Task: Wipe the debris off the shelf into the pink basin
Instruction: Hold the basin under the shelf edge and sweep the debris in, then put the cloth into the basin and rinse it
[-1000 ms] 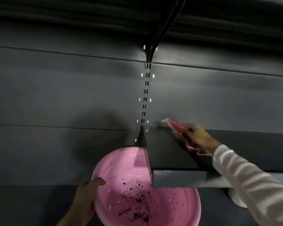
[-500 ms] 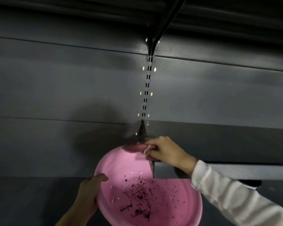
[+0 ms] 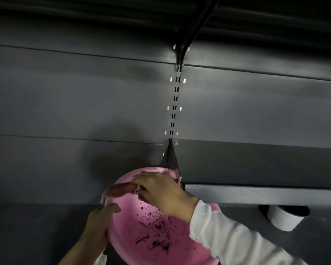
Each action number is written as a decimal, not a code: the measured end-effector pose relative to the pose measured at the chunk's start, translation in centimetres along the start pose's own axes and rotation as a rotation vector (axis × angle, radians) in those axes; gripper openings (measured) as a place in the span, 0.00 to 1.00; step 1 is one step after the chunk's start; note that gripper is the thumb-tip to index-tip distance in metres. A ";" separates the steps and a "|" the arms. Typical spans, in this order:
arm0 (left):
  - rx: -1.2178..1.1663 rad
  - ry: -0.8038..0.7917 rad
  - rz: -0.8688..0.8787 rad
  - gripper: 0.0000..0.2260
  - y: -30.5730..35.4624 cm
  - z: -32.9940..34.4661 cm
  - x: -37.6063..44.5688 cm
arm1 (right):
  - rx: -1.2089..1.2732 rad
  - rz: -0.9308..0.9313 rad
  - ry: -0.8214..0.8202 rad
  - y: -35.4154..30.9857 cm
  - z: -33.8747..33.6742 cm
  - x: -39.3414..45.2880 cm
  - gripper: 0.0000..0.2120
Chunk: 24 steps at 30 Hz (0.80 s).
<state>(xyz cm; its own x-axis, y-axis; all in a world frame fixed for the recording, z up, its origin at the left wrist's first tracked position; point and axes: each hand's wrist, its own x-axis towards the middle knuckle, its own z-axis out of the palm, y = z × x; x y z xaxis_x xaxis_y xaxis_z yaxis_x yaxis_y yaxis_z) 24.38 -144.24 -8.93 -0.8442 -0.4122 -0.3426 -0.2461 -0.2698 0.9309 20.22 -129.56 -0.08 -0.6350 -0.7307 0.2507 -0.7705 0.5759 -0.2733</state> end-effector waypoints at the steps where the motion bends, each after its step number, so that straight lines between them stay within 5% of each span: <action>1: 0.005 -0.012 -0.013 0.03 -0.3 -0.6 0.0 | 0.053 0.044 -0.001 0.2 0.5 -0.1 0.09; 9: -0.008 0.120 -0.126 0.08 -5.2 -4.1 3.3 | 0.244 0.173 -0.049 3.5 6.7 -1.5 0.12; 14: -0.014 0.207 -0.169 0.03 -7.6 -4.6 5.6 | 0.312 0.360 -0.078 5.2 11.5 -1.7 0.12; 24: 0.033 0.207 -0.203 0.05 -9.7 -6.3 9.7 | 0.360 0.538 -0.191 7.8 16.5 -0.8 0.14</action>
<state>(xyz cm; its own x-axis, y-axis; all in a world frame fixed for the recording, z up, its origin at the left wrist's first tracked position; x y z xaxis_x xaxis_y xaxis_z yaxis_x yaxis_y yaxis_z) 21.61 -151.14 -22.04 -0.6620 -0.5222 -0.5377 -0.4183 -0.3379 0.8431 15.62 -130.46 -17.72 -0.8788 -0.4472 -0.1667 -0.2620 0.7441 -0.6146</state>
